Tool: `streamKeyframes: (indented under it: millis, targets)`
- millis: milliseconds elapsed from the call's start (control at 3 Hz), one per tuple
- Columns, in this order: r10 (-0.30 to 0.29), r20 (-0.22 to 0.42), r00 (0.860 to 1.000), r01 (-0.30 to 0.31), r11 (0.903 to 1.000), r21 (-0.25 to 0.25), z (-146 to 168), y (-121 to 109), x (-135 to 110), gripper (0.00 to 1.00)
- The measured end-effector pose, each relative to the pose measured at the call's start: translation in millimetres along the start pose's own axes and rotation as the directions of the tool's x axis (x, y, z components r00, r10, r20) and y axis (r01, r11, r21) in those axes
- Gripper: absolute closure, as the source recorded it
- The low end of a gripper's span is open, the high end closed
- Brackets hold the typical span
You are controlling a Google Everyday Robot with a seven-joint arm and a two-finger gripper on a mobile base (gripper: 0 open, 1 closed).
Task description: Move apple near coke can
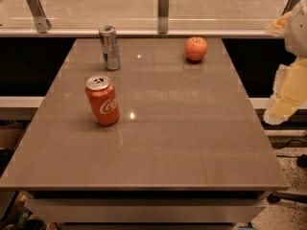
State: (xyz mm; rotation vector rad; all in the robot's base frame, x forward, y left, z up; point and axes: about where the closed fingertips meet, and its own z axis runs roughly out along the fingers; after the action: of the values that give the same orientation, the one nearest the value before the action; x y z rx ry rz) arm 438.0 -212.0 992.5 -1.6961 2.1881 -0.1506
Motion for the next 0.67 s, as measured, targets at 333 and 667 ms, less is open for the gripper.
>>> streamKeyframes:
  millis: [333, 667]
  targets:
    - [0.000, 0.000, 1.000, 0.000, 1.0000, 0.000, 0.0, 0.0, 0.0, 0.00]
    - [0.022, 0.011, 1.000, -0.022, 0.9996, 0.017, -2.7, -3.3, -1.0, 0.00]
